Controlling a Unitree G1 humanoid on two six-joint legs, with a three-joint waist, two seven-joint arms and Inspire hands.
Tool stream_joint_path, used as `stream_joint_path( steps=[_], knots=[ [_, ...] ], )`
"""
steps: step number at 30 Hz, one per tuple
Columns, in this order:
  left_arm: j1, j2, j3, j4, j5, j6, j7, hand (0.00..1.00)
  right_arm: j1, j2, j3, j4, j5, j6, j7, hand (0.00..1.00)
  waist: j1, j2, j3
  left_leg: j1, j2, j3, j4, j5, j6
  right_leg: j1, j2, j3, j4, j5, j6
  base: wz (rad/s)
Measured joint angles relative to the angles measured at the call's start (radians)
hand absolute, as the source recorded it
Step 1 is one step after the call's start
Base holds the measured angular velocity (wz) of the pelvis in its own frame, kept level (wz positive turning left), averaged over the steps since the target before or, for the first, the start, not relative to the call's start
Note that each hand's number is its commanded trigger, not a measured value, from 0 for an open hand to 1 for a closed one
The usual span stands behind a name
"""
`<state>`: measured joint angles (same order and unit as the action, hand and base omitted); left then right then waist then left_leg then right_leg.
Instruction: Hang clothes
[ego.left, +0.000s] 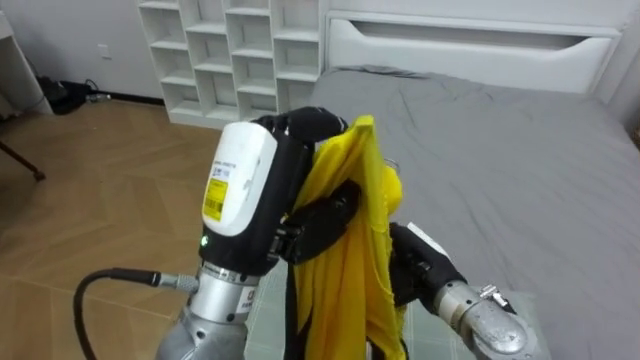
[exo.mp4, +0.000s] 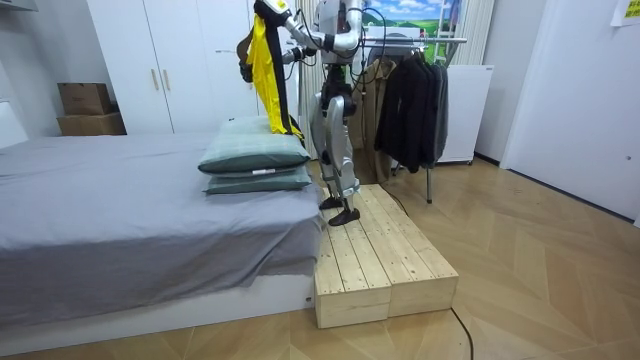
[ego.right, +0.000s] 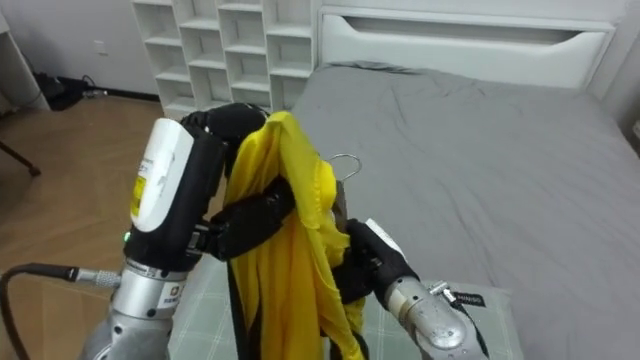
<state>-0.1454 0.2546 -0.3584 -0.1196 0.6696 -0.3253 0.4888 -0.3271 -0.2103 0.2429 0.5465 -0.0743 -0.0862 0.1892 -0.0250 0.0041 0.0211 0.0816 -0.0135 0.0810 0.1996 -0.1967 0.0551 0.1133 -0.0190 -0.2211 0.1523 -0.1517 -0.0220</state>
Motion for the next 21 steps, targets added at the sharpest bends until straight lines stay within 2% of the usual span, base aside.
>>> stream_joint_path(
  steps=[4, 5, 6, 7, 9, 12, 17, 21],
  knots=[
    [0.001, 0.000, 0.001, 0.025, 0.010, 0.003, -0.009, 1.00, 0.000, -0.010, -0.041, 0.000, -0.170, 0.000, -0.054, 1.00, -0.003, -0.003, -0.0006, -0.001, 0.000, 0.001, -0.001, 0.000, 0.000, -0.002, 0.000, 0.001, -0.002, 0.000, 0.000, 0.00],
    [0.002, 0.000, 0.001, 0.033, 0.030, 0.007, -0.016, 1.00, 0.000, -0.014, -0.062, 0.000, -0.254, 0.000, -0.068, 1.00, -0.001, -0.005, -0.0006, 0.001, 0.000, 0.003, -0.001, 0.000, 0.000, -0.002, 0.000, 0.008, -0.001, 0.000, 0.000, -0.06],
    [0.005, -0.001, 0.001, 0.046, 0.033, 0.007, -0.022, 0.80, 0.000, -0.019, -0.084, -0.001, -0.331, 0.000, -0.086, 1.00, 0.001, -0.007, -0.0011, 0.002, 0.001, 0.007, 0.000, 0.000, 0.000, -0.002, 0.001, 0.012, 0.000, 0.000, 0.000, -0.07],
    [0.008, -0.001, 0.002, 0.051, 0.033, 0.009, -0.024, 0.00, 0.000, -0.022, -0.097, -0.001, -0.365, 0.000, -0.094, 1.00, 0.000, -0.009, -0.0014, 0.002, 0.001, 0.009, 0.000, 0.000, 0.000, -0.003, 0.001, 0.013, 0.000, 0.000, 0.000, -0.08],
    [0.023, 0.006, 0.002, 0.066, 0.032, 0.024, -0.039, 0.00, 0.000, -0.035, -0.135, -0.001, -0.456, 0.000, -0.138, 1.00, 0.003, -0.019, -0.0057, 0.001, 0.003, 0.022, -0.002, 0.000, 0.000, -0.009, 0.002, 0.025, 0.000, 0.000, 0.000, -0.13],
    [0.034, 0.024, 0.002, 0.068, 0.031, 0.044, -0.053, 0.00, 0.000, -0.051, -0.139, -0.001, -0.507, 0.000, -0.190, 1.00, -0.001, -0.038, -0.0055, 0.000, 0.003, 0.028, -0.003, 0.000, 0.000, -0.014, 0.003, 0.029, 0.000, 0.000, 0.000, -0.12],
    [0.046, 0.029, 0.027, 0.081, 0.015, 0.058, -0.112, 0.00, 0.000, -0.067, -0.153, -0.003, -0.558, -0.004, -0.224, 1.00, -0.009, -0.052, -0.0111, 0.001, 0.002, 0.038, -0.004, 0.000, 0.000, -0.015, 0.003, 0.032, 0.003, 0.000, 0.000, -0.02],
    [0.078, 0.033, 0.054, 0.083, -0.011, 0.073, -0.154, 0.00, 0.000, -0.087, -0.155, -0.003, -0.586, -0.027, -0.266, 1.00, -0.019, -0.062, -0.0145, -0.003, 0.002, 0.034, -0.004, 0.000, 0.000, -0.016, 0.002, 0.032, 0.003, 0.000, 0.000, 0.01]
  ],
)
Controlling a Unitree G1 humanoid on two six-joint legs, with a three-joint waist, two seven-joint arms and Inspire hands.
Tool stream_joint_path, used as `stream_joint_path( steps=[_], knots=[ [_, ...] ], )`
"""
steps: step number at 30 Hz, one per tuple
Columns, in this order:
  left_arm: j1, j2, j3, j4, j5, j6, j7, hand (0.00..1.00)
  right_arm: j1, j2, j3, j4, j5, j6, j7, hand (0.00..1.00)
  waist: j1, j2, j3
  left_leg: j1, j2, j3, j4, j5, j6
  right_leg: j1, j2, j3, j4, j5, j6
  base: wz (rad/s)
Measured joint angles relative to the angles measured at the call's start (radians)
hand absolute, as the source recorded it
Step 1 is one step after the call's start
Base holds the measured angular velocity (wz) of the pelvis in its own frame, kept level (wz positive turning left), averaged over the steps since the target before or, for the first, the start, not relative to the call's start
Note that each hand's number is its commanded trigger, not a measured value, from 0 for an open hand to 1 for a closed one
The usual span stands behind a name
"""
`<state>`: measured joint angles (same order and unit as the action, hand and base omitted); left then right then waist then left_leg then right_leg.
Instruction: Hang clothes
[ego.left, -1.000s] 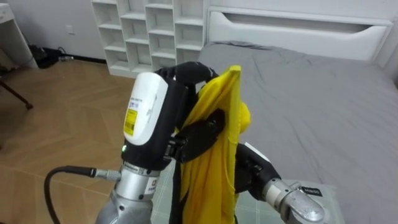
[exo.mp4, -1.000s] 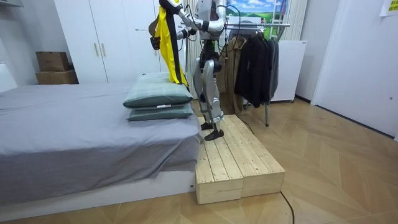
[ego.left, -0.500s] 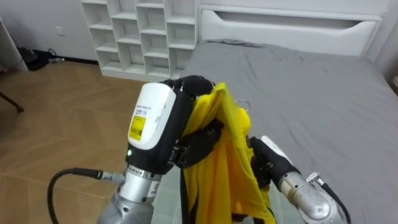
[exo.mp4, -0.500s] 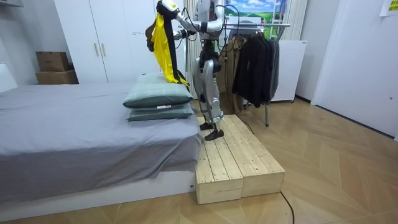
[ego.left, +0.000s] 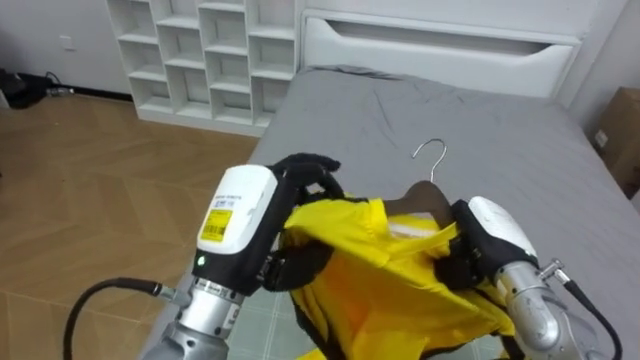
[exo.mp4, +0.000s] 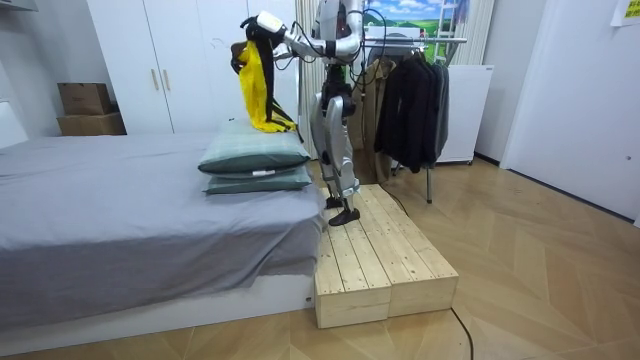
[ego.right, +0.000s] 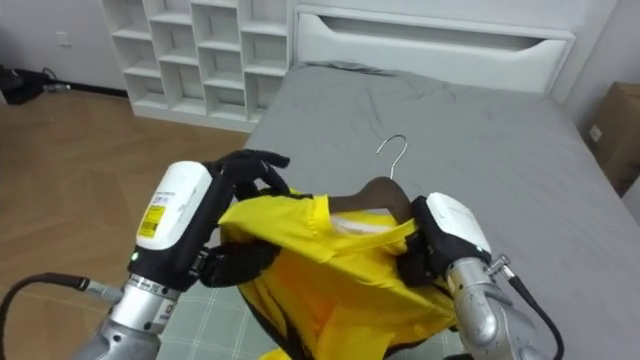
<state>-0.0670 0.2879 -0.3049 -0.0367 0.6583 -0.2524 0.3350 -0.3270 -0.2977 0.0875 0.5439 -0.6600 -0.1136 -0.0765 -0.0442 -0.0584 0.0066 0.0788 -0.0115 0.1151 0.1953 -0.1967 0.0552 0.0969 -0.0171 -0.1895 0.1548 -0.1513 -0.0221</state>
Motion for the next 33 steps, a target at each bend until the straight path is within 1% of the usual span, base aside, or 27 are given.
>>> stream_joint_path(
  steps=[5, 9, 11, 13, 15, 19, 21, 22, 23, 26, 28, 30, 31, 33],
  knots=[
    [0.001, -0.002, 0.000, 0.000, -0.001, 0.006, -0.037, 0.00, 0.001, -0.018, 0.000, 0.001, -0.016, -0.020, -0.049, 1.00, -0.004, 0.001, -0.0002, -0.001, 0.001, -0.002, -0.007, 0.000, 0.000, -0.004, 0.000, -0.001, 0.000, 0.000, 0.000, 0.00],
    [0.013, -0.002, 0.000, 0.000, -0.003, 0.008, -0.048, 0.00, 0.015, -0.025, -0.001, 0.001, -0.017, -0.021, -0.085, 1.00, -0.007, 0.001, -0.0005, -0.007, 0.001, -0.001, -0.005, 0.000, 0.000, -0.010, 0.000, -0.002, 0.000, 0.000, 0.000, 0.00],
    [0.020, -0.002, -0.001, 0.001, -0.004, 0.012, -0.070, 0.00, 0.020, -0.025, -0.001, 0.001, -0.017, -0.021, -0.098, 1.00, -0.009, 0.001, -0.0006, -0.012, 0.001, 0.000, -0.001, 0.000, 0.000, -0.013, 0.000, 0.000, 0.000, 0.000, 0.000, 0.00],
    [0.022, -0.002, -0.001, 0.016, -0.036, 0.013, -0.080, 0.00, 0.023, -0.026, -0.001, 0.001, -0.018, -0.021, -0.105, 1.00, -0.007, 0.002, -0.0009, -0.009, 0.001, 0.006, -0.001, 0.000, 0.000, -0.012, 0.000, 0.005, 0.000, 0.000, 0.000, -0.07],
    [0.033, -0.001, -0.001, 0.035, -0.049, 0.032, -0.089, 0.00, 0.025, -0.025, -0.001, 0.000, -0.024, -0.021, -0.113, 1.00, -0.007, 0.002, -0.0012, -0.002, 0.002, 0.014, -0.007, 0.000, 0.000, -0.011, 0.001, 0.013, 0.000, 0.000, 0.000, -0.11],
    [0.045, -0.001, -0.003, 0.076, -0.063, 0.055, -0.122, 0.00, 0.025, -0.025, -0.001, 0.000, -0.045, -0.020, -0.120, 1.00, -0.009, 0.002, -0.0012, 0.002, 0.001, 0.019, -0.008, 0.000, 0.000, -0.010, 0.000, 0.019, 0.001, 0.000, 0.000, -0.03],
    [0.045, -0.001, -0.002, 0.135, -0.077, 0.067, -0.147, 0.00, 0.025, -0.025, -0.001, -0.001, -0.051, -0.019, -0.120, 1.00, -0.013, 0.003, -0.0016, 0.002, 0.001, 0.019, -0.008, 0.000, 0.000, -0.010, 0.000, 0.020, 0.004, 0.000, 0.000, 0.00],
    [0.047, -0.001, -0.002, 0.148, -0.077, 0.076, -0.156, 0.00, 0.025, -0.025, -0.002, -0.001, -0.051, -0.018, -0.120, 1.00, -0.013, 0.003, -0.0016, 0.002, 0.001, 0.019, -0.008, 0.000, 0.000, -0.010, 0.000, 0.020, 0.005, 0.000, 0.000, 0.00],
    [0.057, -0.001, -0.001, 0.161, -0.077, 0.101, -0.176, 0.00, 0.025, -0.025, -0.002, -0.003, -0.051, -0.017, -0.120, 1.00, -0.016, 0.003, -0.0016, 0.001, 0.002, 0.019, -0.008, 0.000, 0.000, -0.012, 0.001, 0.020, 0.008, 0.000, 0.000, 0.00],
    [0.078, -0.001, 0.000, 0.184, -0.081, 0.126, -0.205, 0.00, 0.025, -0.025, -0.004, -0.009, -0.047, -0.016, -0.121, 1.00, -0.020, 0.004, -0.0022, -0.001, 0.004, 0.019, -0.008, 0.000, 0.000, -0.014, 0.001, 0.020, 0.015, 0.000, 0.000, 0.00],
    [0.091, -0.002, 0.002, 0.198, -0.119, 0.133, -0.215, 0.00, 0.025, -0.025, -0.010, -0.020, -0.050, -0.016, -0.126, 1.00, -0.025, 0.006, -0.0029, -0.001, 0.004, 0.019, -0.008, 0.000, 0.000, -0.013, 0.001, 0.011, 0.017, 0.000, 0.000, 0.02],
    [0.120, -0.003, 0.010, 0.212, -0.164, 0.137, -0.218, 0.00, 0.025, -0.025, -0.031, -0.026, -0.052, -0.016, -0.146, 1.00, -0.029, 0.009, -0.0046, 0.001, 0.004, 0.019, -0.009, 0.000, 0.000, -0.012, 0.001, 0.009, 0.017, 0.000, 0.000, 0.02],
    [0.121, -0.003, 0.012, 0.227, -0.175, 0.138, -0.219, 0.00, 0.025, -0.025, -0.035, -0.026, -0.052, -0.015, -0.154, 1.00, -0.028, 0.009, -0.0051, 0.001, 0.004, 0.019, -0.009, 0.000, 0.000, -0.012, 0.001, 0.009, 0.017, 0.000, 0.000, 0.00],
    [0.133, -0.003, 0.030, 0.287, -0.197, 0.145, -0.222, 0.00, 0.025, -0.026, -0.045, -0.027, -0.052, -0.015, -0.174, 1.00, -0.031, 0.012, -0.0064, 0.002, 0.005, 0.019, -0.008, 0.000, 0.000, -0.011, 0.001, 0.009, 0.017, 0.000, 0.000, 0.00]
  ],
)
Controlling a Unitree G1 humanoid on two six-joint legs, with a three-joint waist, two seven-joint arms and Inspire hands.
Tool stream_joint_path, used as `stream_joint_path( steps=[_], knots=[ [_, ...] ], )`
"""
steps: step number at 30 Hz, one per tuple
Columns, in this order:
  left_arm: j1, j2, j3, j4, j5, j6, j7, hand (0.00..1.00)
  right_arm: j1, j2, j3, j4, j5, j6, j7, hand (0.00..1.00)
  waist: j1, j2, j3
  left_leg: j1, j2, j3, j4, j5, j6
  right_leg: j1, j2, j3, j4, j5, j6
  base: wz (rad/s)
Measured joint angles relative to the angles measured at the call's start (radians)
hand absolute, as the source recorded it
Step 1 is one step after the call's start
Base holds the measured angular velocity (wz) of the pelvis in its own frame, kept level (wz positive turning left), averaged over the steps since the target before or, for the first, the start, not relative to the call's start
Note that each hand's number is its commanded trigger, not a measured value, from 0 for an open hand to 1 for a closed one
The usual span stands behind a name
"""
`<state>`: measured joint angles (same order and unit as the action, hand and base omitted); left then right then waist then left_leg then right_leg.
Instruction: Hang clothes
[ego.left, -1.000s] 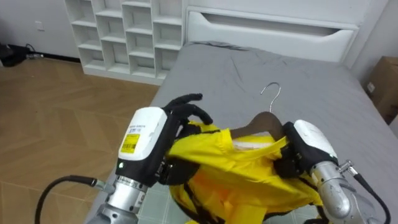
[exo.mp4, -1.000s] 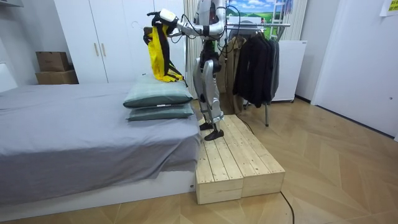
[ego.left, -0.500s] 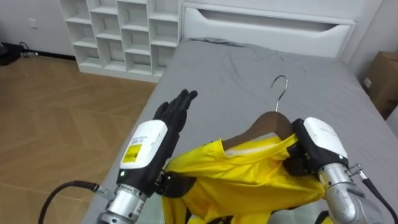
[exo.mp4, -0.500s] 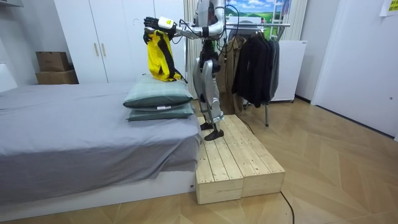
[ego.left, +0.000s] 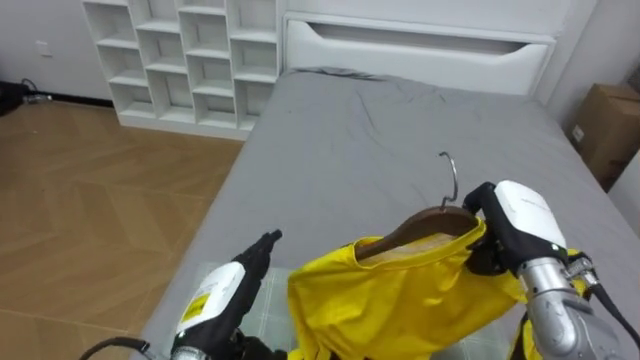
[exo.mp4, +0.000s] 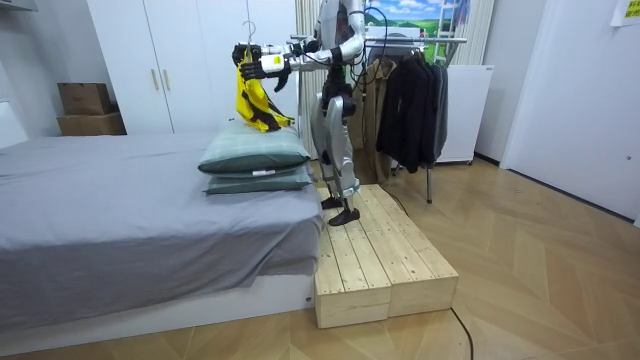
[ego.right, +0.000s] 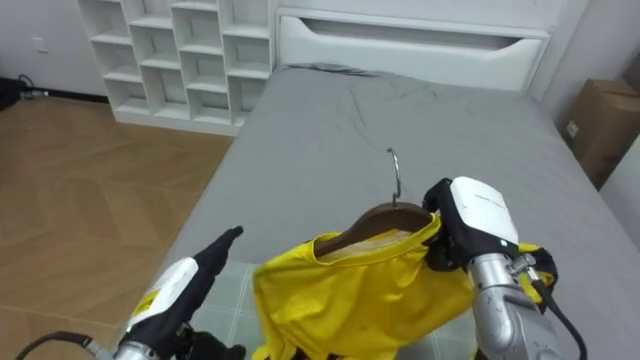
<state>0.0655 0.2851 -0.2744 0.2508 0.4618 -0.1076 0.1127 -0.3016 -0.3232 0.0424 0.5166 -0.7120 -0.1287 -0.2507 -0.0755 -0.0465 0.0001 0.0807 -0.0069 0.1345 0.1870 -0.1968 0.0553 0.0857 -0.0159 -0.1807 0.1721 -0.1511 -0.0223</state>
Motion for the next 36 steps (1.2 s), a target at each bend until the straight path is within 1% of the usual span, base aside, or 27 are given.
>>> stream_joint_path(
  steps=[3, 6, 7, 9, 10, 12, 13, 14, 17, 19, 20, 22, 24, 26, 29, 30, 31, 32, 33, 34, 36],
  knots=[
    [0.008, -0.002, 0.023, 0.083, -0.003, 0.007, -0.012, 0.00, 0.011, -0.001, -0.012, -0.023, -0.001, 0.006, 0.000, 1.00, 0.001, 0.003, -0.0019, 0.002, 0.000, 0.002, -0.001, 0.000, 0.000, 0.001, 0.000, 0.001, 0.000, 0.000, 0.000, -0.01],
    [0.062, -0.005, 0.084, 0.156, -0.001, 0.016, -0.015, 0.00, 0.030, -0.002, -0.057, -0.074, -0.004, 0.009, -0.004, 1.00, 0.000, 0.005, -0.0022, 0.013, 0.001, 0.010, -0.006, 0.000, 0.000, 0.000, 0.002, 0.009, 0.000, 0.000, 0.000, -0.08],
    [0.063, -0.006, 0.089, 0.175, -0.001, 0.017, -0.015, 0.00, 0.030, -0.002, -0.067, -0.075, -0.003, 0.010, -0.008, 1.00, 0.005, 0.005, -0.0022, 0.016, 0.001, 0.012, -0.007, 0.000, 0.000, 0.001, 0.002, 0.012, 0.001, 0.000, 0.000, -0.11],
    [0.067, -0.010, 0.130, 0.239, 0.000, 0.018, -0.016, 0.00, 0.030, -0.003, -0.099, -0.093, -0.002, 0.013, -0.020, 1.00, 0.015, 0.005, -0.0019, 0.014, 0.001, 0.017, -0.020, 0.000, 0.000, -0.003, 0.003, 0.015, 0.001, 0.000, 0.000, -0.06],
    [0.069, -0.012, 0.143, 0.249, -0.001, 0.018, -0.017, 0.00, 0.030, -0.004, -0.107, -0.100, -0.001, 0.013, -0.021, 1.00, 0.015, 0.005, -0.0019, 0.013, 0.001, 0.017, -0.021, 0.000, 0.000, -0.005, 0.003, 0.015, 0.001, 0.000, 0.000, 0.00],
    [0.070, -0.025, 0.197, 0.294, -0.040, 0.020, -0.017, 0.00, 0.030, -0.010, -0.131, -0.114, 0.008, 0.013, -0.036, 1.00, 0.024, 0.004, -0.0020, 0.014, 0.000, 0.018, -0.023, 0.000, 0.000, -0.005, 0.007, 0.016, 0.001, 0.000, 0.000, 0.00],
    [0.070, -0.027, 0.207, 0.306, -0.046, 0.020, -0.017, 0.00, 0.030, -0.013, -0.134, -0.117, 0.012, 0.013, -0.039, 1.00, 0.027, 0.004, -0.0018, 0.015, 0.000, 0.018, -0.023, 0.000, 0.000, -0.004, 0.007, 0.016, 0.001, 0.000, 0.000, 0.00],
    [0.069, -0.030, 0.219, 0.334, -0.077, 0.020, -0.017, 0.00, 0.030, -0.025, -0.134, -0.117, 0.028, 0.013, -0.044, 1.00, 0.032, 0.004, -0.0016, 0.017, -0.001, 0.018, -0.026, 0.000, 0.000, -0.003, 0.007, 0.017, 0.001, 0.000, 0.000, 0.00],
    [0.076, -0.032, 0.236, 0.425, -0.100, 0.020, -0.017, 0.00, 0.030, -0.047, -0.140, -0.117, 0.096, 0.013, -0.053, 1.00, 0.051, 0.001, -0.0002, 0.019, 0.000, 0.022, -0.025, 0.000, 0.000, -0.002, 0.008, 0.018, 0.002, 0.000, 0.000, -0.03],
    [0.083, -0.032, 0.257, 0.488, -0.108, 0.023, -0.017, 0.00, 0.029, -0.050, -0.146, -0.122, 0.114, 0.018, -0.065, 1.00, 0.054, -0.003, 0.0013, 0.019, 0.001, 0.019, -0.024, 0.000, 0.000, -0.003, 0.008, 0.014, 0.001, 0.000, 0.000, 0.02],
    [0.089, -0.033, 0.274, 0.518, -0.109, 0.031, -0.017, 0.00, 0.029, -0.050, -0.146, -0.130, 0.110, 0.021, -0.066, 1.00, 0.054, -0.004, 0.0020, 0.018, 0.001, 0.018, -0.024, 0.000, 0.000, -0.004, 0.007, 0.014, 0.000, 0.000, 0.001, 0.00],
    [0.100, -0.034, 0.292, 0.539, -0.111, 0.042, -0.017, 0.00, 0.029, -0.050, -0.145, -0.144, 0.091, 0.022, -0.066, 1.00, 0.055, -0.006, 0.0028, 0.009, 0.001, 0.013, -0.025, 0.000, 0.000, -0.010, 0.006, 0.012, 0.000, 0.000, 0.001, 0.02],
    [0.107, -0.035, 0.309, 0.554, -0.117, 0.044, -0.017, 0.00, 0.029, -0.050, -0.145, -0.152, 0.078, 0.023, -0.073, 1.00, 0.059, -0.010, 0.0031, -0.005, 0.000, 0.007, -0.024, 0.000, 0.000, -0.021, 0.006, 0.005, 0.000, 0.000, 0.001, 0.09],
    [0.110, -0.036, 0.312, 0.580, -0.118, 0.046, -0.017, 0.00, 0.029, -0.050, -0.145, -0.152, 0.082, 0.023, -0.074, 1.00, 0.059, -0.009, 0.0029, -0.004, -0.001, 0.003, -0.025, 0.000, 0.000, -0.017, 0.007, -0.002, 0.000, 0.000, 0.001, 0.09],
    [0.142, -0.036, 0.333, 0.592, -0.118, 0.050, -0.017, 0.00, 0.030, -0.050, -0.145, -0.154, 0.086, 0.023, -0.075, 1.00, 0.069, -0.011, 0.0015, -0.001, 0.000, 0.003, -0.025, 0.000, 0.000, -0.014, 0.008, -0.001, -0.002, 0.000, 0.001, 0.01],
    [0.144, -0.036, 0.343, 0.602, -0.118, 0.052, -0.017, 0.00, 0.030, -0.050, -0.145, -0.155, 0.087, 0.024, -0.075, 1.00, 0.073, -0.012, 0.0013, 0.000, 0.000, 0.004, -0.026, 0.000, 0.000, -0.014, 0.009, 0.000, -0.002, 0.000, 0.001, -0.06],
    [0.145, -0.036, 0.364, 0.631, -0.117, 0.059, -0.016, 0.00, 0.030, -0.050, -0.145, -0.157, 0.089, 0.034, -0.075, 1.00, 0.080, -0.012, 0.0007, 0.002, 0.001, 0.004, -0.027, 0.000, 0.000, -0.014, 0.010, 0.003, -0.002, 0.000, 0.001, -0.05],
    [0.159, -0.035, 0.380, 0.655, -0.118, 0.065, -0.011, 0.00, 0.031, -0.050, -0.145, -0.162, 0.100, 0.044, -0.074, 1.00, 0.083, -0.012, 0.0005, 0.003, 0.001, 0.003, -0.027, 0.000, 0.000, -0.013, 0.010, 0.002, -0.002, 0.000, 0.001, 0.00],
    [0.168, -0.035, 0.386, 0.670, -0.118, 0.068, -0.001, 0.00, 0.038, -0.050, -0.145, -0.179, 0.119, 0.055, -0.074, 1.00, 0.085, -0.012, 0.0003, 0.004, 0.001, 0.002, -0.027, 0.000, 0.000, -0.013, 0.010, 0.001, -0.002, 0.000, 0.001, 0.00],
    [0.175, -0.036, 0.388, 0.682, -0.118, 0.069, 0.006, 0.00, 0.042, -0.050, -0.145, -0.185, 0.127, 0.057, -0.075, 1.00, 0.086, -0.012, 0.0003, 0.005, 0.001, 0.001, -0.026, 0.000, 0.000, -0.013, 0.010, 0.001, -0.002, 0.000, 0.001, 0.00],
    [0.201, -0.038, 0.389, 0.709, -0.117, 0.087, 0.026, 0.00, 0.053, -0.050, -0.143, -0.189, 0.153, 0.064, -0.074, 1.00, 0.088, -0.014, -0.0009, 0.011, 0.001, 0.000, -0.026, 0.000, 0.000, -0.009, 0.009, 0.000, -0.002, 0.000, 0.001, 0.00]
  ],
)
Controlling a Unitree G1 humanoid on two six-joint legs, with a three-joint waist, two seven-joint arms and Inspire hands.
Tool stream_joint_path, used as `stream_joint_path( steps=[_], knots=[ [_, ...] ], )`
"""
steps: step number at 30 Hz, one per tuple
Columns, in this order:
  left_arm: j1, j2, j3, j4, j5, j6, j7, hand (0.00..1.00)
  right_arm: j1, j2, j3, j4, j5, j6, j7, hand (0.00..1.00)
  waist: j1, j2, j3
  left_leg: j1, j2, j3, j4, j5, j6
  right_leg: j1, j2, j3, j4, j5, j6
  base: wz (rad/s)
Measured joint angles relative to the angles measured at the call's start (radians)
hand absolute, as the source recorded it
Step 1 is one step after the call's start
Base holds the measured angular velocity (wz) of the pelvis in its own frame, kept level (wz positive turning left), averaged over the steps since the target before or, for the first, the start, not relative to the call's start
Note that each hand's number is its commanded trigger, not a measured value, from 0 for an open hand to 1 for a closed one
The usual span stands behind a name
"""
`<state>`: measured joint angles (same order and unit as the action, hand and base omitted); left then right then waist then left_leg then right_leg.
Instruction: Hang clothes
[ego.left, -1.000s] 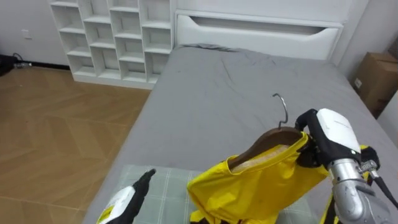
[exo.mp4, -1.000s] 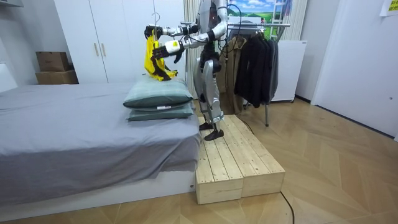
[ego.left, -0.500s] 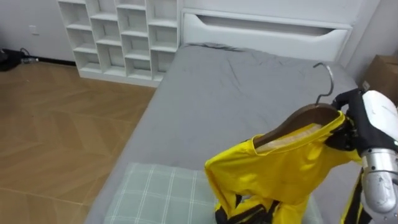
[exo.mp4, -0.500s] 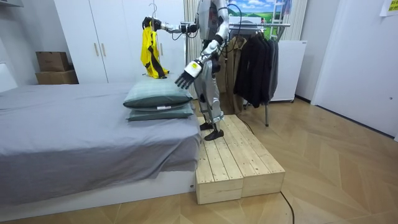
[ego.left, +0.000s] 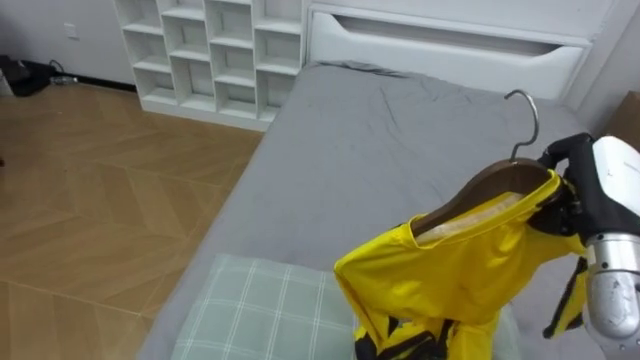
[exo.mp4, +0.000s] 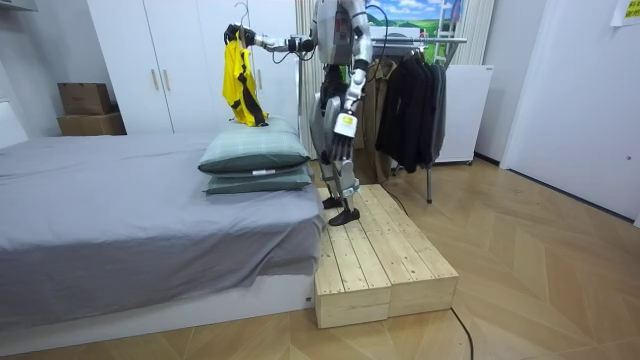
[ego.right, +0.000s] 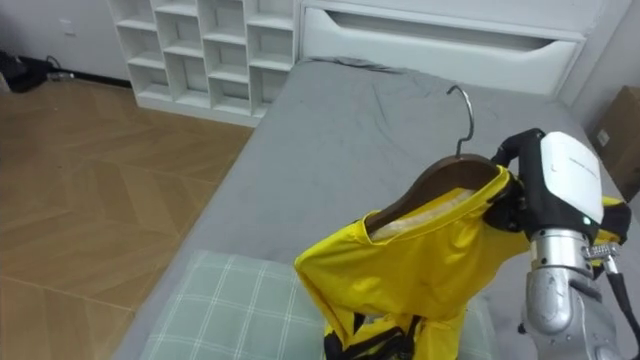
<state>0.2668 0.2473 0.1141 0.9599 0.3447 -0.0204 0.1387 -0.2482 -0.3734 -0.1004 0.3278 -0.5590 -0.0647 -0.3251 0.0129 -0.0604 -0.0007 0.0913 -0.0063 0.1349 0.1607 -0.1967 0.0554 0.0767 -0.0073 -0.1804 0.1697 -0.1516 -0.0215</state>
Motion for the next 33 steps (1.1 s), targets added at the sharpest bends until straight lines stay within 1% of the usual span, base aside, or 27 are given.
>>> stream_joint_path(
  steps=[1, 2, 3, 6, 10, 12, 15, 18, 22, 25, 26, 27, 28, 29, 30, 31, 32, 33],
  knots=[
    [0.005, -0.002, 0.000, 0.006, 0.000, 0.004, 0.006, 0.00, 0.001, 0.000, 0.000, -0.001, 0.001, 0.004, 0.000, 1.00, 0.000, -0.001, -0.0001, 0.001, 0.000, 0.000, 0.000, 0.000, 0.000, 0.001, -0.001, 0.000, 0.000, 0.000, 0.000, 0.00],
    [0.016, -0.005, 0.000, 0.013, 0.000, 0.017, 0.008, 0.00, 0.006, 0.000, 0.003, -0.017, -0.003, 0.022, 0.002, 1.00, 0.007, -0.001, 0.0001, 0.002, -0.001, 0.000, -0.001, 0.000, 0.000, 0.004, 0.000, 0.000, 0.000, -0.001, 0.001, 0.00],
    [0.019, -0.005, 0.001, 0.019, 0.002, 0.023, 0.008, 0.00, 0.020, 0.000, 0.003, -0.044, -0.009, 0.030, 0.002, 1.00, 0.012, -0.001, 0.0002, 0.002, -0.001, 0.000, -0.002, 0.000, 0.000, 0.006, 0.000, 0.000, 0.000, -0.001, 0.001, 0.00],
    [0.017, -0.007, 0.001, 0.020, 0.007, 0.025, 0.008, 0.00, 0.040, 0.000, 0.007, -0.115, -0.024, 0.029, 0.021, 1.00, 0.023, -0.002, 0.0006, 0.003, -0.001, 0.006, -0.002, -0.001, 0.000, 0.006, 0.000, 0.001, 0.000, -0.001, 0.001, 0.00],
    [0.004, -0.017, -0.001, 0.019, -0.009, 0.024, 0.008, 0.00, 0.052, 0.000, 0.027, -0.177, -0.030, 0.029, 0.060, 1.00, 0.018, -0.003, 0.0009, 0.002, -0.003, 0.006, 0.000, -0.001, 0.000, 0.007, -0.003, 0.002, 0.000, -0.001, 0.001, 0.01],
    [-0.023, -0.025, -0.002, 0.019, -0.021, 0.024, 0.008, 0.00, 0.110, 0.000, 0.053, -0.253, -0.028, 0.029, 0.091, 1.00, 0.019, -0.007, 0.0004, -0.003, -0.004, -0.001, 0.001, -0.001, 0.000, 0.006, -0.002, 0.009, 0.002, 0.000, 0.001, 0.06],
    [-0.042, -0.037, -0.014, 0.000, -0.027, 0.022, 0.008, 0.00, 0.142, 0.000, 0.086, -0.276, -0.029, 0.022, 0.140, 1.00, 0.018, -0.011, -0.0009, -0.010, -0.005, -0.001, 0.005, -0.001, 0.001, 0.002, -0.004, 0.014, 0.002, 0.001, 0.001, 0.00],
    [-0.055, -0.041, -0.040, -0.022, -0.025, 0.017, 0.008, 0.00, 0.176, 0.000, 0.088, -0.304, -0.036, 0.022, 0.177, 1.00, 0.019, -0.015, -0.0035, -0.011, -0.005, 0.003, 0.003, -0.001, 0.002, -0.007, -0.003, 0.021, 0.003, 0.003, 0.002, -0.06],
    [-0.059, -0.041, -0.039, -0.029, -0.023, 0.016, 0.008, 0.00, 0.212, 0.000, 0.082, -0.340, -0.035, 0.020, 0.194, 1.00, 0.013, -0.014, -0.0028, -0.010, -0.003, 0.018, 0.003, -0.001, 0.002, -0.012, -0.002, 0.032, 0.001, 0.006, 0.004, -0.15],
    [-0.057, -0.040, -0.044, -0.029, -0.006, 0.015, 0.011, 0.00, 0.228, 0.006, 0.079, -0.353, -0.051, 0.019, 0.194, 1.00, -0.009, -0.013, -0.0022, -0.009, -0.001, 0.042, 0.000, -0.001, 0.003, -0.020, -0.001, 0.046, 0.002, 0.006, 0.004, -0.17],
    [-0.057, -0.036, -0.060, -0.031, 0.005, 0.015, 0.016, 0.00, 0.234, 0.006, 0.079, -0.359, -0.051, 0.019, 0.195, 1.00, -0.012, -0.015, -0.0010, -0.010, 0.002, 0.062, -0.001, -0.001, 0.003, -0.029, 0.000, 0.068, 0.006, 0.006, 0.004, -0.24],
    [-0.057, -0.036, -0.066, -0.032, 0.014, 0.015, 0.020, 0.00, 0.239, 0.006, 0.079, -0.365, -0.051, 0.019, 0.196, 1.00, -0.013, -0.016, -0.0004, -0.011, 0.003, 0.071, -0.001, -0.001, 0.003, -0.034, 0.001, 0.076, 0.008, 0.006, 0.003, -0.37],
    [-0.059, -0.036, -0.077, -0.032, 0.030, 0.015, 0.026, 0.00, 0.257, 0.006, 0.077, -0.389, -0.051, 0.019, 0.196, 1.00, -0.025, -0.017, 0.0004, -0.014, 0.006, 0.084, -0.006, -0.001, 0.003, -0.046, 0.004, 0.089, 0.016, 0.006, 0.003, -0.26],
    [-0.062, -0.037, -0.084, -0.032, 0.048, 0.015, 0.026, 0.00, 0.278, 0.008, 0.076, -0.408, -0.053, 0.018, 0.196, 1.00, -0.048, -0.020, 0.0001, -0.015, 0.007, 0.087, -0.010, -0.002, 0.003, -0.050, 0.007, 0.092, 0.017, 0.006, 0.003, -0.26],
    [-0.071, -0.038, -0.089, -0.031, 0.070, 0.015, 0.026, 0.00, 0.294, 0.014, 0.072, -0.416, -0.057, 0.008, 0.196, 1.00, -0.068, -0.024, 0.0002, -0.012, 0.010, 0.101, -0.010, -0.003, 0.003, -0.060, 0.006, 0.098, 0.021, 0.008, 0.003, -0.24],
    [-0.079, -0.037, -0.095, -0.026, 0.083, 0.015, 0.026, 0.00, 0.301, 0.017, 0.069, -0.416, -0.057, 0.003, 0.196, 1.00, -0.072, -0.025, 0.0016, -0.011, 0.012, 0.113, -0.009, -0.003, 0.003, -0.062, 0.007, 0.100, 0.020, 0.010, 0.002, -0.50],
    [-0.090, -0.035, -0.108, -0.019, 0.088, 0.016, 0.026, 0.00, 0.317, 0.020, 0.068, -0.416, -0.056, 0.000, 0.196, 1.00, -0.073, -0.027, 0.0040, -0.007, 0.015, 0.147, -0.010, -0.004, 0.003, -0.072, 0.012, 0.127, 0.022, 0.013, 0.000, -0.63],
    [-0.094, -0.034, -0.111, -0.017, 0.089, 0.017, 0.026, 0.00, 0.323, 0.021, 0.068, -0.416, -0.057, 0.001, 0.197, 1.00, -0.071, -0.028, 0.0062, -0.006, 0.018, 0.171, -0.009, -0.004, 0.002, -0.081, 0.015, 0.145, 0.026, 0.013, -0.001, -0.95]
  ],
)
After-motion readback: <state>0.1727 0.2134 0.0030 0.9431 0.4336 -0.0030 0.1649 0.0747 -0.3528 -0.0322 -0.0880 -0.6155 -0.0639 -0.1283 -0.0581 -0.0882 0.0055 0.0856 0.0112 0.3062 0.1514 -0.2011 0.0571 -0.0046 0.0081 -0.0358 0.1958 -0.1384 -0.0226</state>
